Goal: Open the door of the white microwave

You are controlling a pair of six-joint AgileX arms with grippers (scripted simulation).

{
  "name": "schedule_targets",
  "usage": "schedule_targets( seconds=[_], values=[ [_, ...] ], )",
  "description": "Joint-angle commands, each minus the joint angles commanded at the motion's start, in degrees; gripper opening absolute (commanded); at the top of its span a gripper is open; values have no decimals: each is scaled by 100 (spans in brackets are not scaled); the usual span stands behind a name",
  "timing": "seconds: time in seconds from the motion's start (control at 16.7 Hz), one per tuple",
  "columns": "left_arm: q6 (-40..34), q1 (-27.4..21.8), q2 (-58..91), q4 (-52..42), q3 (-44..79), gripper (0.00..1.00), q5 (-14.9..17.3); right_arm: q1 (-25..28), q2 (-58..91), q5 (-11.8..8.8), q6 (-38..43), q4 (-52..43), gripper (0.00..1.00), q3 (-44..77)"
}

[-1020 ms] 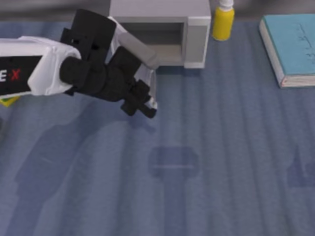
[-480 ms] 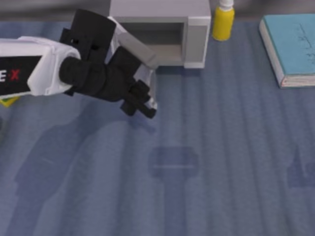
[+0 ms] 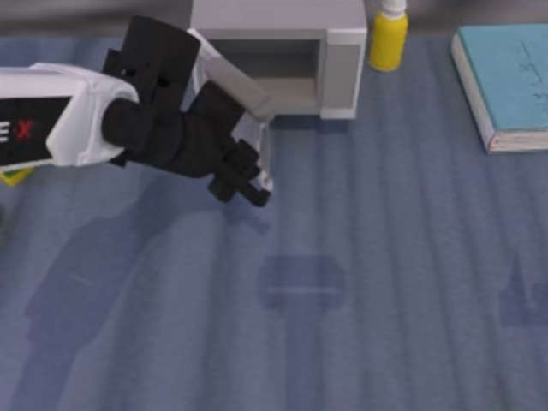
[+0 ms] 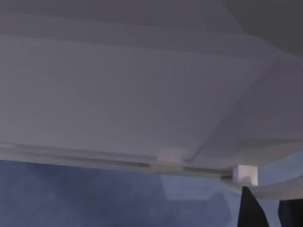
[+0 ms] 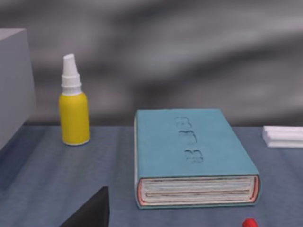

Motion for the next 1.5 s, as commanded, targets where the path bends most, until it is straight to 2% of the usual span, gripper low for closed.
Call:
schedule_targets(
  seconds=[0.3,1.5],
  values=[
    [325,159,-46,-92,-4,0,186,0,0,0,0,0,100,0],
    [332,161,-46,-94,-5,0,190,0,0,0,0,0,100,0]
  ],
)
